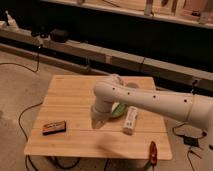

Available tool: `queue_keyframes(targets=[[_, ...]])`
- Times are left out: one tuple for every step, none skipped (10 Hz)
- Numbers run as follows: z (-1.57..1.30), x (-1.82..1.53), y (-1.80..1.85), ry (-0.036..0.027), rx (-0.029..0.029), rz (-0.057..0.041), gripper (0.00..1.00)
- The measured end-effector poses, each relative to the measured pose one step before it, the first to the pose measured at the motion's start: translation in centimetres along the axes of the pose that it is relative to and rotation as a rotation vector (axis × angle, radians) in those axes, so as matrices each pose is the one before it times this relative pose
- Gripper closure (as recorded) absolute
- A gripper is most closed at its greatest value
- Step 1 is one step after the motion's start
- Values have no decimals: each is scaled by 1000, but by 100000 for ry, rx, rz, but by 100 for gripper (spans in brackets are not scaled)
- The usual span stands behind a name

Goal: Drag the pepper across the table

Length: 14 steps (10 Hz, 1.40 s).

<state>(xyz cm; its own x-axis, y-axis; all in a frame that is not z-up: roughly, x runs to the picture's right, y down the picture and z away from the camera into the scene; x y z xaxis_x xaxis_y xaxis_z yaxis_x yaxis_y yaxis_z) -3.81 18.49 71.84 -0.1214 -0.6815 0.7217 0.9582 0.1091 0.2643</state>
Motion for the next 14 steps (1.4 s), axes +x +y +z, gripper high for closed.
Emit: queue_keyframes(targets=[[1, 0, 2, 2, -2, 1, 95], [2, -2, 3, -5, -9, 3, 95], [-3, 1, -3, 3, 9, 1, 95], [-1, 1, 1, 4, -2, -1, 95], [0, 0, 2, 2, -5, -2, 95], [-1, 0, -2, 0, 1, -3, 95], [-193, 97, 76, 498, -344, -25, 95], [-572, 70, 589, 550, -463, 604, 95], [-980, 41, 1188, 1068, -426, 1548, 95], [-1500, 5, 1766, 2125, -65, 2156, 95], [-2145, -247, 2817, 3699, 692, 3148, 95], [-1766, -119, 2305, 4045, 1726, 3219, 95], [-1485, -143, 1814, 3309, 1204, 2274, 95], [-933, -19, 1046, 2218, 787, 1383, 95]])
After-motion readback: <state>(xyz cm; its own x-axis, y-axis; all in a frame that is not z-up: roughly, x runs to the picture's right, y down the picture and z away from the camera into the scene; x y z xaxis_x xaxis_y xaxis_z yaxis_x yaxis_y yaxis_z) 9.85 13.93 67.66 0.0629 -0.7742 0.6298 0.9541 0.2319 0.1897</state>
